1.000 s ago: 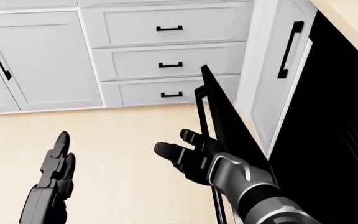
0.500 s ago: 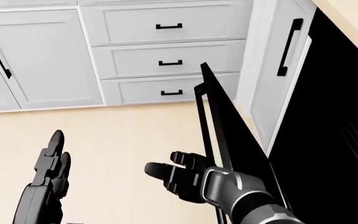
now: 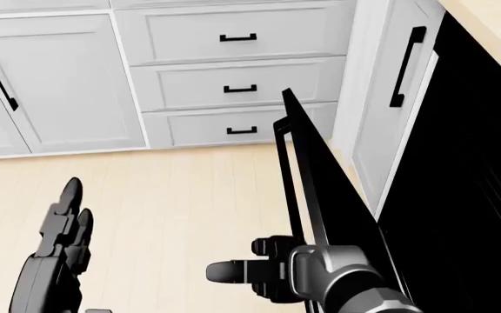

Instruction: Close the dishwasher door

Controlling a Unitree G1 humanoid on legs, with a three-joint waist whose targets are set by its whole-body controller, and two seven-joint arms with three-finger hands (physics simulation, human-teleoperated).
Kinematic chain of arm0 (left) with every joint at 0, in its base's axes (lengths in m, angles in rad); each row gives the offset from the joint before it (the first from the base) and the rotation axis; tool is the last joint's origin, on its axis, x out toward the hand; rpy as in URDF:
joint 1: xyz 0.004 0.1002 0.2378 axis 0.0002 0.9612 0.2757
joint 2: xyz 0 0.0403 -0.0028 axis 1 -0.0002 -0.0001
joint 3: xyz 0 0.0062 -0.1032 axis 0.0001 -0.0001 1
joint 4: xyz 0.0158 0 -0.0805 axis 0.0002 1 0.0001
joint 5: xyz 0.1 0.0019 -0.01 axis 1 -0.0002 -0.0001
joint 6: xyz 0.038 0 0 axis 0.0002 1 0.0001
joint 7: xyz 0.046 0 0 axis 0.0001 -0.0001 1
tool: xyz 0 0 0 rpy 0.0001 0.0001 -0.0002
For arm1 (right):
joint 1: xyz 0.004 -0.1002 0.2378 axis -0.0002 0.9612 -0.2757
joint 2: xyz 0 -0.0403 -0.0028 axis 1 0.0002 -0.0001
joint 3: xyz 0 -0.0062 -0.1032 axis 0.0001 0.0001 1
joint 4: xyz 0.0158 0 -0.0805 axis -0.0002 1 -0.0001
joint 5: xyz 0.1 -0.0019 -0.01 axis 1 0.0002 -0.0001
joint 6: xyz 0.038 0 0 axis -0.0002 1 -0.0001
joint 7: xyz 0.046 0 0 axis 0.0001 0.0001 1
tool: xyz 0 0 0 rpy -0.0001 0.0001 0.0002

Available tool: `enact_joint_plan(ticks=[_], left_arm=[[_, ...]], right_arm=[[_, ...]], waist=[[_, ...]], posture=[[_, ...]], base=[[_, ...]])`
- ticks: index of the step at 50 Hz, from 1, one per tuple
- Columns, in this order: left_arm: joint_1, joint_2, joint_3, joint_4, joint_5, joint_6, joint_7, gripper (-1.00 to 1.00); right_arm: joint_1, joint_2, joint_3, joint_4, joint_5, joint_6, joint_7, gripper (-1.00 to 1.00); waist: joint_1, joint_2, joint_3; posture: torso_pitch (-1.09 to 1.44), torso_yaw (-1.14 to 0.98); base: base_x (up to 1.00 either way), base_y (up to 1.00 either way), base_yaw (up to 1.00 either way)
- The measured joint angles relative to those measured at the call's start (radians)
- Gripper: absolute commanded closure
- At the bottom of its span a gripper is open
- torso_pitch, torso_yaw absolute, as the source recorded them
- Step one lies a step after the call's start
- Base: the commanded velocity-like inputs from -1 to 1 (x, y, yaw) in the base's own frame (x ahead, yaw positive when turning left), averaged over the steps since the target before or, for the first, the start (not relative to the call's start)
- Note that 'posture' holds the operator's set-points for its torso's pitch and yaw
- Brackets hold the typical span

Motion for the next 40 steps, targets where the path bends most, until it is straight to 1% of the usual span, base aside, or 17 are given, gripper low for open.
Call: enact_joint_plan(ticks=[11,18,28,40], left_arm=[[0.002,0.000,0.005,-0.014,-0.005,0.009,-0.002,-1.00],[-0.003,0.001,0.012,-0.016,-0.010,0.013,-0.005,-1.00],[-0.005,0.001,0.015,-0.020,-0.015,0.019,-0.005,-1.00],[-0.006,0.002,0.018,-0.030,-0.018,0.026,-0.006,-1.00]], right_arm=[[0.014,-0.036,-0.010,-0.001,-0.013,-0.027,-0.035,-1.00],[0.020,-0.048,-0.002,-0.001,-0.028,-0.039,-0.083,-1.00],[0.032,-0.075,0.003,-0.001,-0.054,-0.035,-0.123,-1.00],[0.047,-0.093,-0.003,0.001,-0.041,-0.053,-0.151,-1.00]], waist=[[0.001,-0.002,0.000],[0.003,-0.004,0.001],[0.005,-0.007,0.003],[0.011,-0.007,0.001]], posture=[[0.00,0.00],[0.00,0.00],[0.00,0.00],[0.00,0.00]], base=[[0.00,0.00,0.00],[0.00,0.00,0.00],[0.00,0.00,0.00],[0.00,0.00,0.00]])
